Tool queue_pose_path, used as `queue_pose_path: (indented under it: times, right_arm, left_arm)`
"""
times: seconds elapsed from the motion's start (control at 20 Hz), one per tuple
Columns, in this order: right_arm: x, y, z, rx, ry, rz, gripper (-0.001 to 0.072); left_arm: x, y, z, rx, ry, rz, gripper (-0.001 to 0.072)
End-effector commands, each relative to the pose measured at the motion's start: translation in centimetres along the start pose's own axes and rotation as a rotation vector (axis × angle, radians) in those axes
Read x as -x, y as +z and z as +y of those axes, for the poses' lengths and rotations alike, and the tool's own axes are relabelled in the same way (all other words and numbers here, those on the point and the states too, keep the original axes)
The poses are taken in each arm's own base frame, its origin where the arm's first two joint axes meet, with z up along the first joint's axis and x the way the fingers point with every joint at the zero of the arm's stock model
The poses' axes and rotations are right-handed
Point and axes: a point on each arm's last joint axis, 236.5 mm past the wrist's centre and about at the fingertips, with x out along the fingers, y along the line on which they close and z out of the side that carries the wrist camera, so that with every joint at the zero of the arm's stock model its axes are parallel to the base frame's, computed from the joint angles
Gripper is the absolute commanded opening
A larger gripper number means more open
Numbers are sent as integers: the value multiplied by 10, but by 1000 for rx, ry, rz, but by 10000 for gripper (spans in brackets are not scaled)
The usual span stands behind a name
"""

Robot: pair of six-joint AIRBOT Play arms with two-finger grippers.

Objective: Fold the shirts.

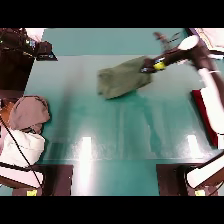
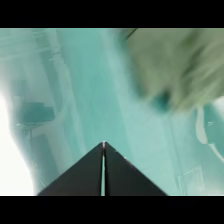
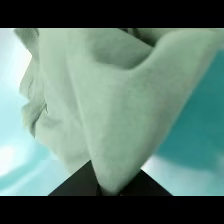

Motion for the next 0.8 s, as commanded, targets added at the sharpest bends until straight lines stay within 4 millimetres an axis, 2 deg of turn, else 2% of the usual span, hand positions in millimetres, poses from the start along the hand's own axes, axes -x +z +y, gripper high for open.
queue_pose_path:
  times: [0.0, 0.1, 0.15, 0.25, 0.35, 0.45, 0.55, 0.75]
  right_arm:
    - [125, -17, -95, -97, -316, -56, 16]
    - [186, -23, -131, -185, -393, -153, 17]
    - [209, -28, -145, -225, -417, -192, 17]
    - [248, -43, -174, -304, -467, -245, 17]
    - [273, -56, -197, -366, -502, -280, 17]
    - [286, -58, -204, -408, -472, -329, 17]
    - [297, -48, -202, -425, -414, -411, 17]
    - [339, -36, -194, -400, -448, -560, 17]
  left_arm:
    - [-6, 2, -21, -23, -39, -2, 23]
    - [-13, 5, -41, -59, -58, -9, 23]
    - [-17, 6, -52, -77, -68, -15, 23]
    - [-23, 8, -72, -110, -88, -22, 23]
    - [-28, 7, -88, -134, -105, -18, 23]
    - [-30, 6, -96, -141, -113, -17, 23]
    - [-30, 6, -98, -140, -116, -16, 23]
    - [-30, 8, -97, -140, -113, -26, 23]
